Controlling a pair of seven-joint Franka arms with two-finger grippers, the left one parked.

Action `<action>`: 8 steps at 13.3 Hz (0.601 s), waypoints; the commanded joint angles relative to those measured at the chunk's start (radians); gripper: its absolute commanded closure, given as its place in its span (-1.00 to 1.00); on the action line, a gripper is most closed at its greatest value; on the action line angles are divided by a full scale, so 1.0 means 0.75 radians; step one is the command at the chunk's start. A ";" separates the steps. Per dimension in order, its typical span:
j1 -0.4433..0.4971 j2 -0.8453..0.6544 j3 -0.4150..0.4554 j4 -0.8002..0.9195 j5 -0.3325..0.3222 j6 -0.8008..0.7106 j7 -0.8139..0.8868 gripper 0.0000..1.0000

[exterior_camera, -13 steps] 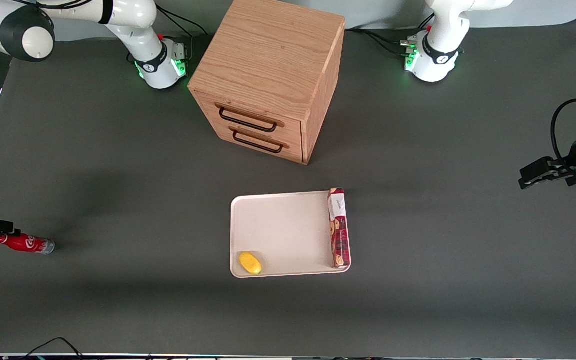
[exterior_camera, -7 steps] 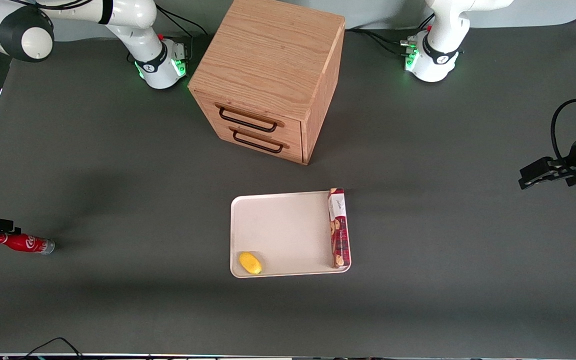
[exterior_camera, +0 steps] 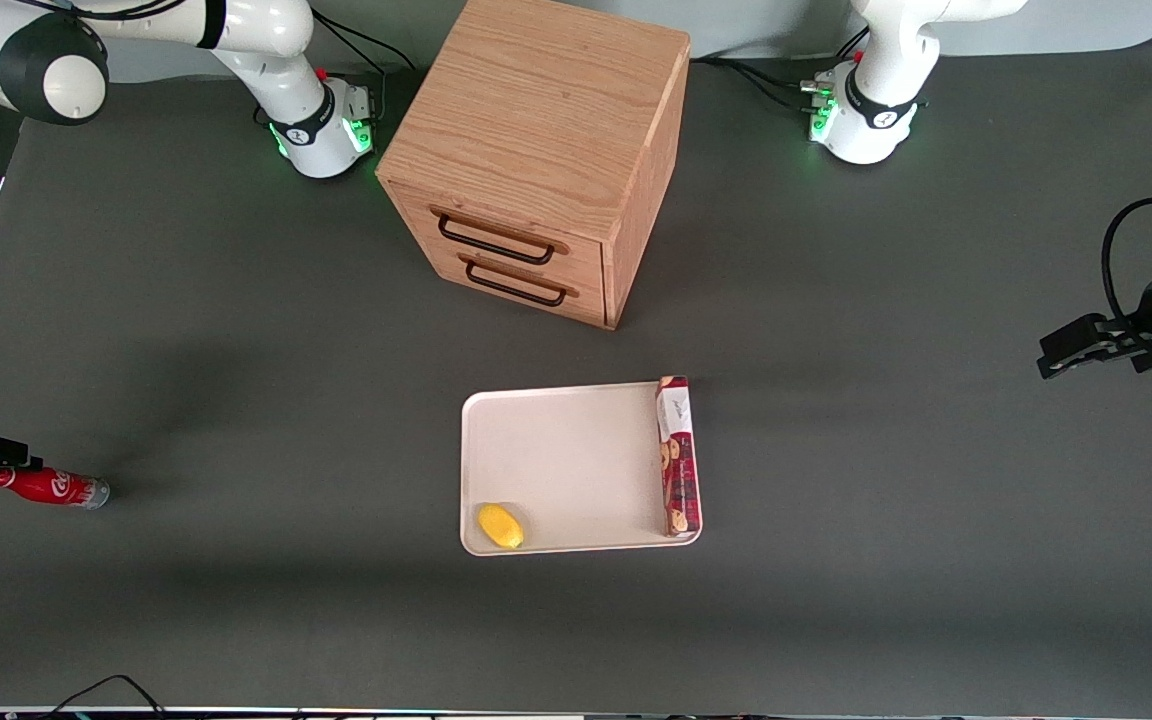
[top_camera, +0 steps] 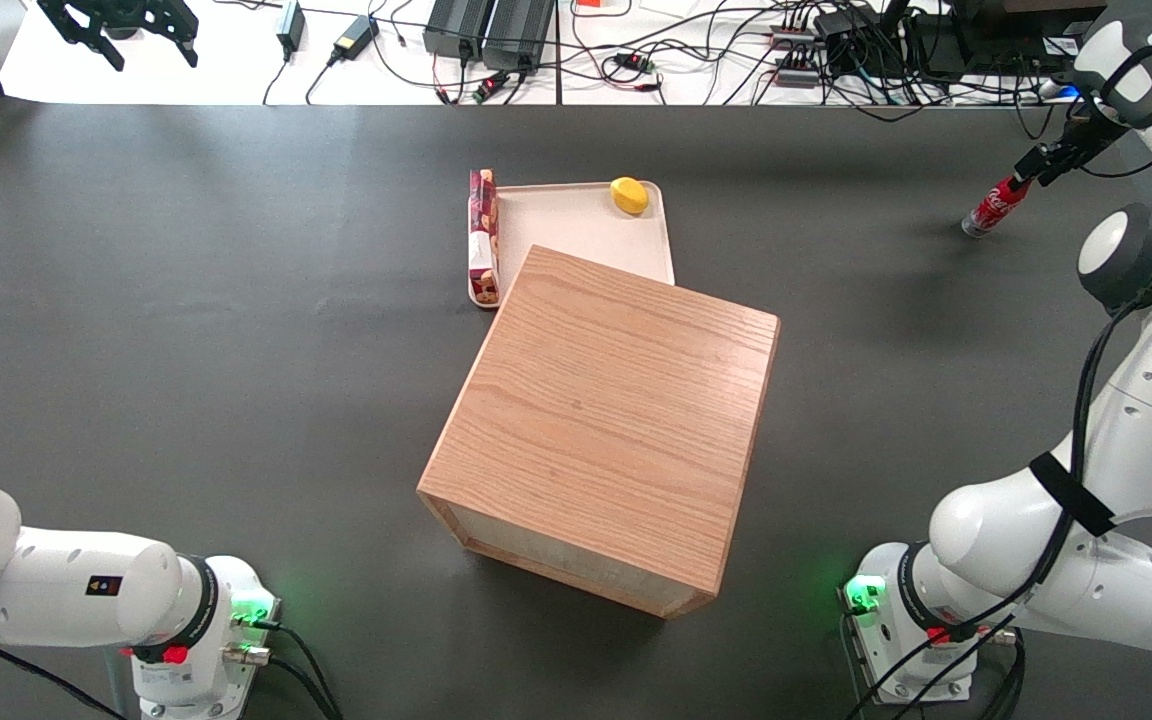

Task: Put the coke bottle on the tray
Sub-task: 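Close the right gripper around the bottle's neck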

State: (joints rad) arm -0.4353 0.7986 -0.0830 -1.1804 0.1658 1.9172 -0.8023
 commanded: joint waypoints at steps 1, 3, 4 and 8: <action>0.004 0.017 -0.004 0.040 0.020 -0.028 0.014 0.07; 0.006 0.017 -0.004 0.040 0.020 -0.030 0.018 0.15; 0.008 0.015 -0.004 0.040 0.018 -0.030 0.018 0.27; 0.012 0.003 -0.008 0.040 0.012 -0.036 0.012 1.00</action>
State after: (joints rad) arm -0.4324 0.7985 -0.0840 -1.1730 0.1651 1.9159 -0.8022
